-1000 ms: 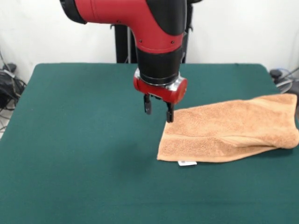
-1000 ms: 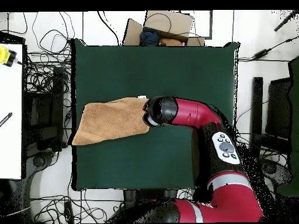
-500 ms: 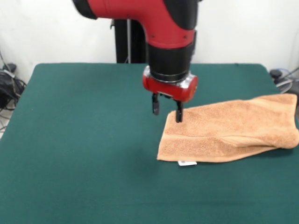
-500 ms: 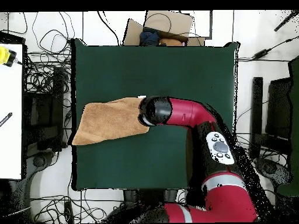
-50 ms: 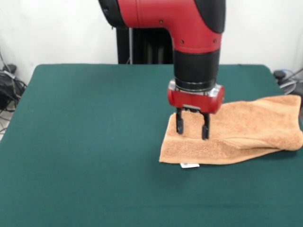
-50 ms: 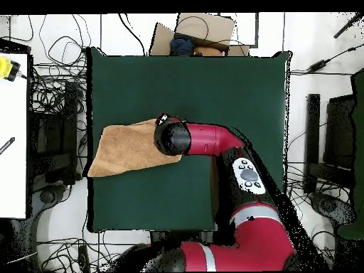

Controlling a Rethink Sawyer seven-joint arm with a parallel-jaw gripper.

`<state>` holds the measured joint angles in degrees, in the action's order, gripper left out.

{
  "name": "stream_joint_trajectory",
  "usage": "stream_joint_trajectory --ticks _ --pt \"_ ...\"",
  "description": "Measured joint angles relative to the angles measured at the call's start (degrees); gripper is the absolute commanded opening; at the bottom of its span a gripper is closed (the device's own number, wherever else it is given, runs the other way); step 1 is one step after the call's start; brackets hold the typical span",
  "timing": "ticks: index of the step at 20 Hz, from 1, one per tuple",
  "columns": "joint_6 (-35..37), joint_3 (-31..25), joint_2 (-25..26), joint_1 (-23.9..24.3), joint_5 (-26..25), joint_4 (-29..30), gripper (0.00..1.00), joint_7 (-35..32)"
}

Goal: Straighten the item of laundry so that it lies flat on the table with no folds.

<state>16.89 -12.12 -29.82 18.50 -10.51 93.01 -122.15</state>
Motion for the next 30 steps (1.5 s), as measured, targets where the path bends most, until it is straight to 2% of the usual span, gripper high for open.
stream_joint_trajectory --ticks 4,15,22,30 --pt "-2.4 -0.5 2.4 0.0 0.0 0.0 1.0 0.0" --pt "-2.4 -1.8 6.8 0.1 0.0 0.0 1.0 0.0" --pt "-2.4 -1.6 6.9 -0.5 0.0 -0.3 1.0 0.0" --pt "-2.4 0.0 7.0 -4.4 0.0 -1.3 1.0 0.0"
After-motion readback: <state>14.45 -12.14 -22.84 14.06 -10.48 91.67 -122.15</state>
